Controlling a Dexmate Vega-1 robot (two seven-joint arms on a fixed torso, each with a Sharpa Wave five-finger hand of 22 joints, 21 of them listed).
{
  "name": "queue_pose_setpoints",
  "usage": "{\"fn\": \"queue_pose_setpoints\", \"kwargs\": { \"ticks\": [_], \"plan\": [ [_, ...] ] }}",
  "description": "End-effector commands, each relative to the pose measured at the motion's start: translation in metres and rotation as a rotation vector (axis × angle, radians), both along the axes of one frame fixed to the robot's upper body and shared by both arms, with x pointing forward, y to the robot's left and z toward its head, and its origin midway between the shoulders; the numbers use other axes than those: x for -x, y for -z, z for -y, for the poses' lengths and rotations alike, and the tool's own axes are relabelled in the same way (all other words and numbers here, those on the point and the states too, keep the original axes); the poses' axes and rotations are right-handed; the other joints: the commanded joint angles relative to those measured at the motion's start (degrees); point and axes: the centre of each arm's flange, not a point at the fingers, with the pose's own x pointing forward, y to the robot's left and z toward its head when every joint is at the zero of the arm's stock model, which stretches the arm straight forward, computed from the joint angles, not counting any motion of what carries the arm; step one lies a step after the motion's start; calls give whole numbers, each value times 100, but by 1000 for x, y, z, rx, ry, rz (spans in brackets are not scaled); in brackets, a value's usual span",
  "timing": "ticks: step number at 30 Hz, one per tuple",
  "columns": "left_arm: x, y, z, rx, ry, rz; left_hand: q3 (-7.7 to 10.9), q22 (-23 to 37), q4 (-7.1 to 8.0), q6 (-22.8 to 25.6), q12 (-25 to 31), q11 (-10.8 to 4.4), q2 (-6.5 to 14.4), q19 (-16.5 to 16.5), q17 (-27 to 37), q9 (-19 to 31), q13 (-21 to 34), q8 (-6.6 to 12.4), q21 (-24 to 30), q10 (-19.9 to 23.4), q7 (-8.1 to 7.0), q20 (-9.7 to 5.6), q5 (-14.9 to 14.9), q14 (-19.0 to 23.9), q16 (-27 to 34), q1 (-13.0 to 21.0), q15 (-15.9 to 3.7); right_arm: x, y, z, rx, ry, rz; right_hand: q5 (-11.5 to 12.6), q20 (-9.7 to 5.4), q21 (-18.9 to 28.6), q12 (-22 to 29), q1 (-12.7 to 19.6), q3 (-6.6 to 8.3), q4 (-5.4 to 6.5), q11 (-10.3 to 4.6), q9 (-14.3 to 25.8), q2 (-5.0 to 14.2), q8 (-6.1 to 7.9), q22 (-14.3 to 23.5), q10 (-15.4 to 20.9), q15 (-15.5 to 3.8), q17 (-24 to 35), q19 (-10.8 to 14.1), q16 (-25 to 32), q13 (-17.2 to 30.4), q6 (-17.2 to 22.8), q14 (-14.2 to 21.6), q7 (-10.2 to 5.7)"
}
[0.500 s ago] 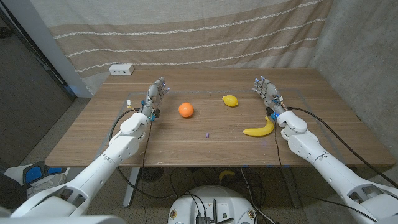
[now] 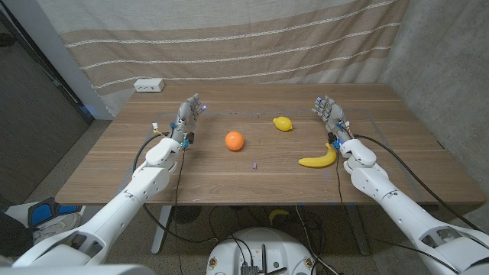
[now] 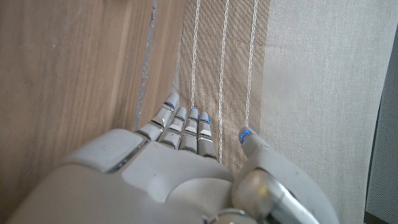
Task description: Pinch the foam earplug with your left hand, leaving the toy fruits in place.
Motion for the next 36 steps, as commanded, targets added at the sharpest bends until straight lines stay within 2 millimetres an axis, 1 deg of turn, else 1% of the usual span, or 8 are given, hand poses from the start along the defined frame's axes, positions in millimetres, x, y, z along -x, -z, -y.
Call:
{"fn": "queue_pose_setpoints", "kwargs": {
  "ticks": [1, 3, 5, 6, 11, 21, 29, 36],
  "plan": [
    [10, -12, -2, -56, -94, 82, -6, 13, -133, 171, 41, 6, 206, 173, 3, 9, 21, 66, 17, 153, -71, 133, -17, 223, 62, 4, 77, -1, 6, -2, -31, 18, -5, -4, 31, -50, 41, 92, 21, -127, 74, 18, -65, 23, 18, 69, 51, -26, 132, 33, -19, 19, 106, 53],
    [12, -15, -3, -70, -119, 106, -4, 19, -197, 287, 56, 19, 185, 274, 3, 12, 23, 82, 16, 249, -112, 236, -33, 338, 63, 13, 155, 0, 7, -2, -31, 24, -8, 0, 83, -62, 56, 122, 28, -194, 90, 17, -72, 30, 21, 115, 91, -44, 180, 53, -34, 42, 168, 72],
    [14, -18, -3, -76, -138, 131, 9, 24, -294, 432, 80, 24, 169, 406, 0, 16, 27, 101, 24, 379, -114, 266, -51, 480, 68, 46, 182, 1, 7, -3, -33, 32, -7, 5, 141, -79, 64, 144, 33, -251, 104, 18, -76, 38, 23, 144, 127, -57, 212, 76, -47, 68, 231, 91],
    [15, -19, -3, -80, -144, 139, 20, 28, -355, 512, 95, 22, 164, 470, -2, 17, 30, 108, 25, 460, -147, 294, -63, 544, 64, 70, 194, 1, 7, -3, -34, 35, -6, 8, 154, -81, 70, 154, 36, -271, 109, 18, -77, 40, 24, 163, 130, -62, 229, 77, -51, 75, 238, 94],
    [19, -27, -3, -131, -166, 174, 39, 33, -460, 623, 107, 39, 154, 563, 2, 19, 34, 107, 18, 574, -175, 334, -83, 695, 71, 105, 201, 3, 8, -2, -39, 42, -5, 28, 196, -107, 90, 208, 54, -381, 138, 20, -81, 59, 28, 234, 143, -86, 288, 103, -71, 136, 315, 97],
    [26, -35, 0, -239, -225, 236, 51, 41, -537, 731, 117, 60, 148, 695, 21, 22, 40, 98, 19, 705, -211, 353, -109, 922, 105, 100, 202, 3, 10, -4, -47, 43, -4, 51, 232, -147, 103, 252, 65, -501, 157, 23, -80, 80, 33, 295, 174, -107, 353, 132, -95, 221, 390, 98],
    [35, -42, 7, -344, -267, 305, 54, 44, -590, 813, 124, 74, 127, 741, 24, 23, 42, 102, 11, 781, -221, 351, -122, 995, 101, 102, 172, 4, 8, -5, -44, 44, 1, 62, 250, -170, 121, 263, 64, -563, 168, 25, -79, 90, 36, 359, 166, -117, 398, 152, -108, 271, 436, 122],
    [42, -48, 14, -430, -293, 358, 55, 46, -645, 880, 122, 42, 104, 762, 26, 24, 44, 102, -5, 829, -243, 358, -133, 1083, 106, 104, 151, 4, 7, -7, -49, 47, 3, 70, 256, -198, 129, 266, 60, -611, 195, 27, -75, 94, 38, 398, 165, -123, 422, 160, -119, 305, 451, 120]
  ]
}}
